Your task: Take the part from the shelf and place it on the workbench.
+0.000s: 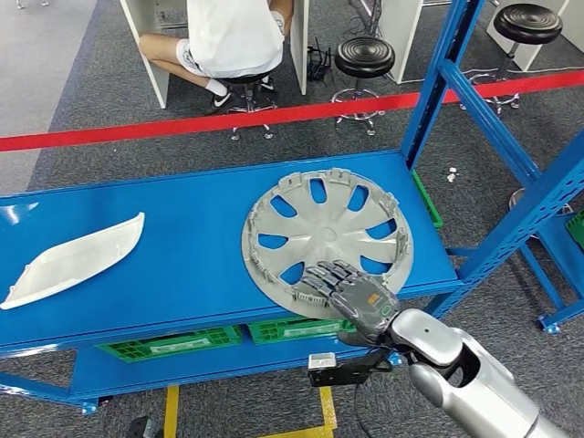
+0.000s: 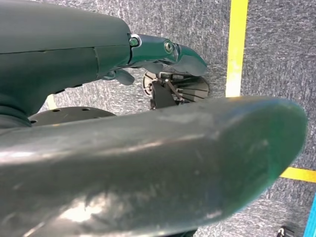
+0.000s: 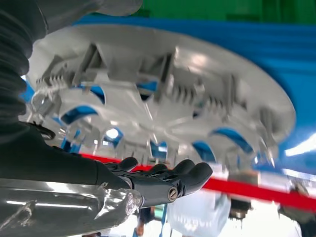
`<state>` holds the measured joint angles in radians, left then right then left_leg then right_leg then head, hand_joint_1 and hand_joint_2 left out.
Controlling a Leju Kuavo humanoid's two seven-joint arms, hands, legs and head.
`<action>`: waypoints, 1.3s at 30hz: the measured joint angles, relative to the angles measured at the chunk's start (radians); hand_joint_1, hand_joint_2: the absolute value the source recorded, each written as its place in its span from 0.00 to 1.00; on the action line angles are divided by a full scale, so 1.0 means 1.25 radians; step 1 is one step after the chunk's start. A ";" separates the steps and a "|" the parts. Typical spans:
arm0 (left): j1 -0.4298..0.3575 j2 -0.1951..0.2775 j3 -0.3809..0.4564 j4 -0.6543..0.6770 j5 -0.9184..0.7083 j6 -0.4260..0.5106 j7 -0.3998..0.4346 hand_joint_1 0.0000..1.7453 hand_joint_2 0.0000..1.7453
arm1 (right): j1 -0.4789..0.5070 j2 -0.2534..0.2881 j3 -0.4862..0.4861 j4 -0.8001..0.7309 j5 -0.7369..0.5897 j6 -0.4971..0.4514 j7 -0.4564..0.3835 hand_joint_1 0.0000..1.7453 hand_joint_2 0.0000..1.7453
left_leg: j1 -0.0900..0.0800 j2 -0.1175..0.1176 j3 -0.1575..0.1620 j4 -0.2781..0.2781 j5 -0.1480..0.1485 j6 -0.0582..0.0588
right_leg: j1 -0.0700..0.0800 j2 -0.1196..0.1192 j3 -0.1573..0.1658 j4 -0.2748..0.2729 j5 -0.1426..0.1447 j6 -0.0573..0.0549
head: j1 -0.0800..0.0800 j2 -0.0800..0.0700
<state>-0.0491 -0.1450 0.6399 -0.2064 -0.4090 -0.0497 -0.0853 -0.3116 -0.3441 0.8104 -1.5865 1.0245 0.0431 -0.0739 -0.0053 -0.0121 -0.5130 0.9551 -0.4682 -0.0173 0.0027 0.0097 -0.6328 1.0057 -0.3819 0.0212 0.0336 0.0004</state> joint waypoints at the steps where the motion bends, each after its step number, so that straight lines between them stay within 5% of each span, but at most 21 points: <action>1: 0.000 0.000 0.000 0.000 -0.002 -0.001 0.000 0.00 0.00 | -0.006 0.003 0.005 0.013 -0.003 0.003 -0.001 0.00 1.00 | 0.000 0.000 0.000 0.000 0.000 0.000 | 0.000 0.000 0.000 0.000 0.000 0.000 | 0.000 0.000; 22: -0.006 0.000 0.004 0.000 -0.050 -0.017 -0.007 0.00 0.00 | -0.166 0.185 0.105 0.330 -0.041 0.004 0.042 0.00 1.00 | 0.000 0.000 0.001 0.000 0.001 -0.001 | 0.001 0.000 0.000 0.001 0.000 0.000 | 0.000 0.000; 39: -0.009 0.000 0.033 0.000 -0.067 -0.016 -0.012 0.00 0.00 | -0.184 0.225 0.095 0.456 0.039 -0.048 0.095 0.00 1.00 | 0.000 0.000 0.004 0.000 0.001 -0.001 | 0.001 0.000 0.003 0.000 0.000 0.000 | 0.000 0.000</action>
<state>-0.0601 -0.1453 0.6806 -0.2064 -0.4929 -0.0702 -0.1004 -0.5415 -0.0632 0.9287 -1.0160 1.0737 -0.0165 0.0442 -0.0051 -0.0120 -0.5082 0.9551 -0.4672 -0.0188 0.0034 0.0103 -0.6286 1.0058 -0.3818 0.0209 0.0336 0.0004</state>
